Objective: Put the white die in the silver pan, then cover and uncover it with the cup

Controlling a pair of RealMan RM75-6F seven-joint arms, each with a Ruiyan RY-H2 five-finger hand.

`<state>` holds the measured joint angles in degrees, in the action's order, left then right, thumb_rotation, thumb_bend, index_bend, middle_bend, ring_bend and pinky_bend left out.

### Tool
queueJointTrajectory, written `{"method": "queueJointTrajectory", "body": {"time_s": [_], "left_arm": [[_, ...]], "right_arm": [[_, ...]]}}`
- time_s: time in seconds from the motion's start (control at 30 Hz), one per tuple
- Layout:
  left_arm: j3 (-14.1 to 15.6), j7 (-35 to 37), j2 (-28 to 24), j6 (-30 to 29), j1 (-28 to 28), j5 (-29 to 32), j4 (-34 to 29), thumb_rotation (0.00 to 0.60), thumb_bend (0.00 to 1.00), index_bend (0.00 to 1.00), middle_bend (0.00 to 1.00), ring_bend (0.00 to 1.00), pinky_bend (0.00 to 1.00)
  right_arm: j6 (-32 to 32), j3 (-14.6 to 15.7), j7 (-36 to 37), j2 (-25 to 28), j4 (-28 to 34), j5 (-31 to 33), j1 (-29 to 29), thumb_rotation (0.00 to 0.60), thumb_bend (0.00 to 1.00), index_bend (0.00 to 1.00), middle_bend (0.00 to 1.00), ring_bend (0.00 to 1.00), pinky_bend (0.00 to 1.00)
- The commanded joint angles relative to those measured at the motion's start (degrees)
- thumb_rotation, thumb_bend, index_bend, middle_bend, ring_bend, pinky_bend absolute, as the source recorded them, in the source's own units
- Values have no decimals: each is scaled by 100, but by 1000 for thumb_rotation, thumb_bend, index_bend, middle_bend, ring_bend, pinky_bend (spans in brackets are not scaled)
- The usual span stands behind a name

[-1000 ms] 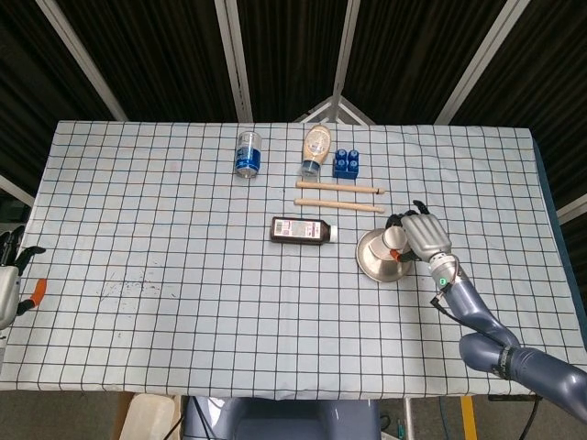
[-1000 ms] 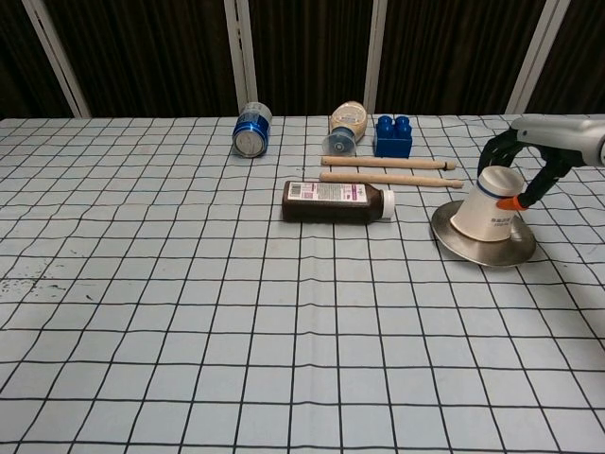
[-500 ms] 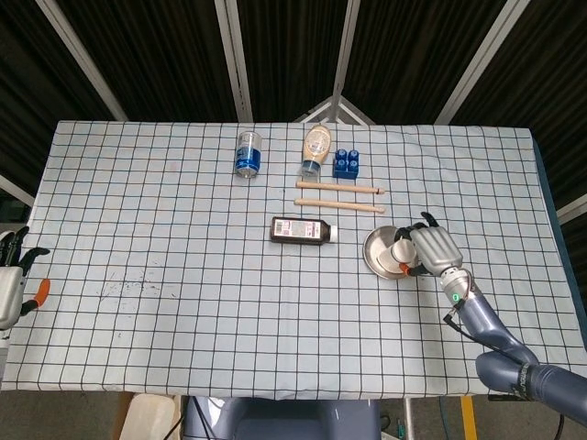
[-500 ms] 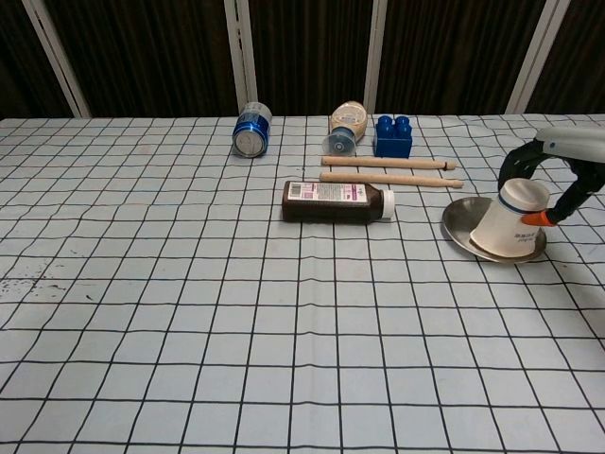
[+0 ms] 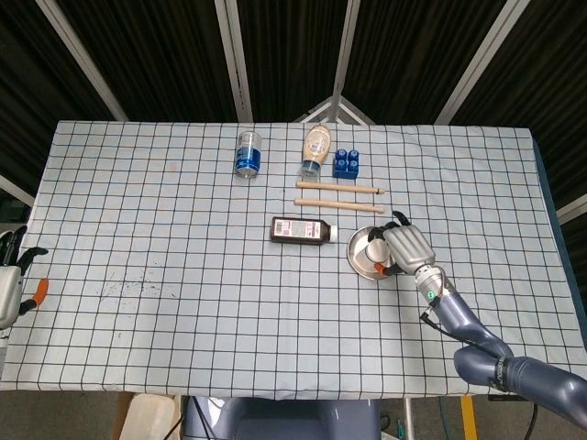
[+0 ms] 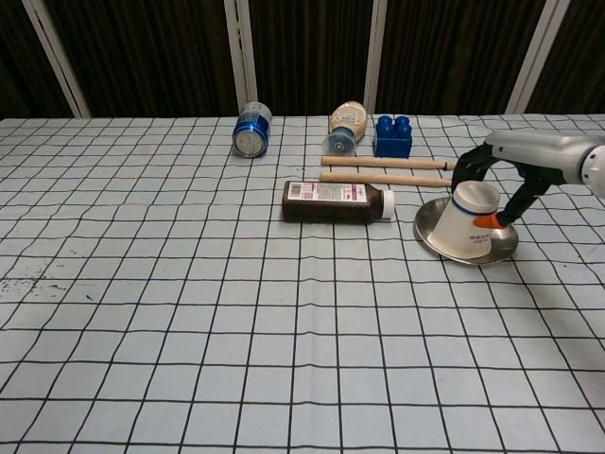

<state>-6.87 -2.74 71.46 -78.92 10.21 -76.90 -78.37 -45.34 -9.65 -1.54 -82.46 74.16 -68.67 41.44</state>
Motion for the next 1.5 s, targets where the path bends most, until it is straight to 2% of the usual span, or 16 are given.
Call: {"method": "queueJointTrajectory", "body": {"time_s": [0.03, 0.2, 0.63, 0.77, 0.97, 1.5], "left_arm": [[3, -1, 4, 15, 6, 0, 12, 600, 553, 290, 0, 0, 98], [-12, 18, 5, 12, 5, 18, 25, 600, 553, 290, 0, 0, 98], [18, -33, 15, -18, -3, -23, -18, 600, 552, 287, 0, 0, 98], [4, -9, 1, -31, -14, -1, -12, 600, 552, 286, 0, 0, 98], [18, -71, 20, -26, -8, -13, -32, 600, 552, 286, 0, 0, 98], [3, -206, 73, -2, 4, 55, -9, 600, 553, 286, 0, 0, 98]], "right_arm": [[47, -72, -21, -52, -118, 104, 55, 600, 414, 490, 432, 273, 0], [-65, -103, -72, 93, -50, 169, -9, 600, 414, 490, 432, 273, 0], [-477, -230, -162, 922, 612, 286, -283, 600, 415, 489, 432, 273, 0], [-532, -115, -260, 1109, 356, 364, -445, 600, 414, 490, 432, 273, 0], [-388, -6, 128, 1146, -119, 422, -646, 600, 415, 489, 432, 273, 0], [132, 166, 1151, 450, -1524, 61, -685, 600, 414, 489, 432, 273, 0]]}}
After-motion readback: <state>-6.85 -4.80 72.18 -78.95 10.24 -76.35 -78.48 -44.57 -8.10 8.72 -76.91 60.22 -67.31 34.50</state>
